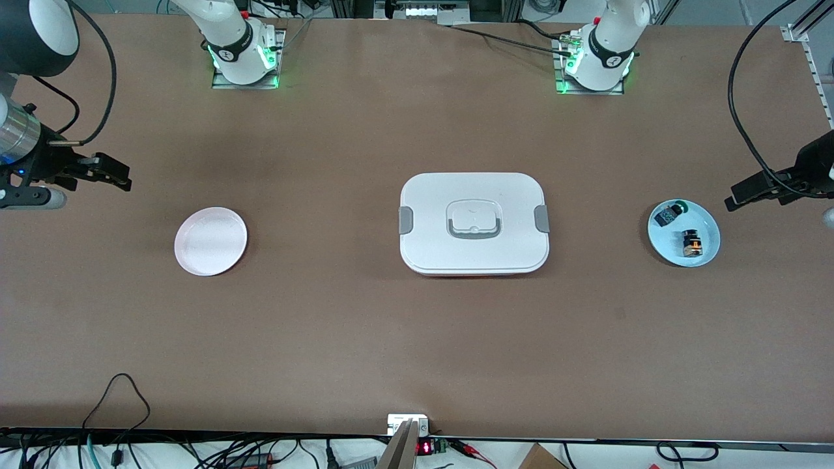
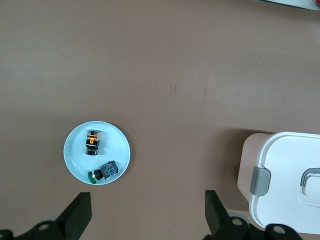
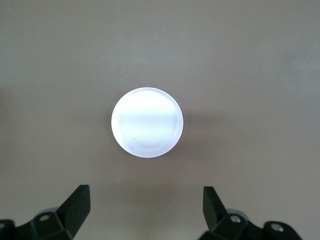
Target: Transfer orange switch to right arm and place
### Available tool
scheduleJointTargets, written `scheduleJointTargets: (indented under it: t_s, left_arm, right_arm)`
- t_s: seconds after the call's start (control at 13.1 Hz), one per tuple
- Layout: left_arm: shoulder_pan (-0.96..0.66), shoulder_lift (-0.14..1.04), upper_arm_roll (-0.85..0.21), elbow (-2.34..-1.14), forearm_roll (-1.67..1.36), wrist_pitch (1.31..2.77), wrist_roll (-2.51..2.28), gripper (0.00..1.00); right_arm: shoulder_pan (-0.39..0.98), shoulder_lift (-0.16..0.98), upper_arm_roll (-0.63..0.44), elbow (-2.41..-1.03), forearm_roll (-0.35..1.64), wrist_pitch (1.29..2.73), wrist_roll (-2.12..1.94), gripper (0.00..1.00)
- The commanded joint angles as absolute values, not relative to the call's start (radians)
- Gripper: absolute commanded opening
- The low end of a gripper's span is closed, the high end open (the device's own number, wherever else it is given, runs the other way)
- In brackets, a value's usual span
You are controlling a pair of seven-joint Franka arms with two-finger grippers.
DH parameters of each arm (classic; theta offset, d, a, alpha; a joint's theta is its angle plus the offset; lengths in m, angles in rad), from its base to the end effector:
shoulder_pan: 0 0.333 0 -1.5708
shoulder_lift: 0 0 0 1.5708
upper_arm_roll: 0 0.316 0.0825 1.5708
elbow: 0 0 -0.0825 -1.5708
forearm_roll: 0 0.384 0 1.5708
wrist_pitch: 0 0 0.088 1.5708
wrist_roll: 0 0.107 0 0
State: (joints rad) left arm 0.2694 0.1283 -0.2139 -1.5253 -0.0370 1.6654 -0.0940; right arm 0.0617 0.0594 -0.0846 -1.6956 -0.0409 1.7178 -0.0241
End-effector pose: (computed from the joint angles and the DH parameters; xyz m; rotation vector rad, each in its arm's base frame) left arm 0.5991 0.0375 0.5822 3.0681 0.2377 0.0207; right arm 0.5774 -0.0159 0.5443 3.0965 0.0124 -0.0589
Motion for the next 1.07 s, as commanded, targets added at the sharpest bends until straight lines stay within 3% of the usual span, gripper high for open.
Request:
scheduleJointTargets:
  t_s: [0.0,0.31,0.61,1.0]
  left_arm:
    - [0.247,0.127,-0.215,-1.532,-0.029,1.648,-0.084,1.00]
    - [0.244,0.153,-0.213,-1.585,0.003,1.569,-0.046,1.00]
    - [0.345,0.264,-0.190,-1.595,0.028,1.753,0.470,1.00]
    - [0.403,0.351,-0.189,-1.600,0.040,1.790,0.843,1.00]
  right_arm:
    - [0.037,0.055,-0.081,-1.690,-0.037,1.716,-0.032,1.00]
    - [0.032,0.054,-0.081,-1.690,-0.034,1.718,-0.032,1.00]
    - [0.031,0.055,-0.081,-1.690,-0.034,1.706,-0.031,1.00]
    - [0.035,0.057,-0.080,-1.669,-0.034,1.697,-0.026,1.00]
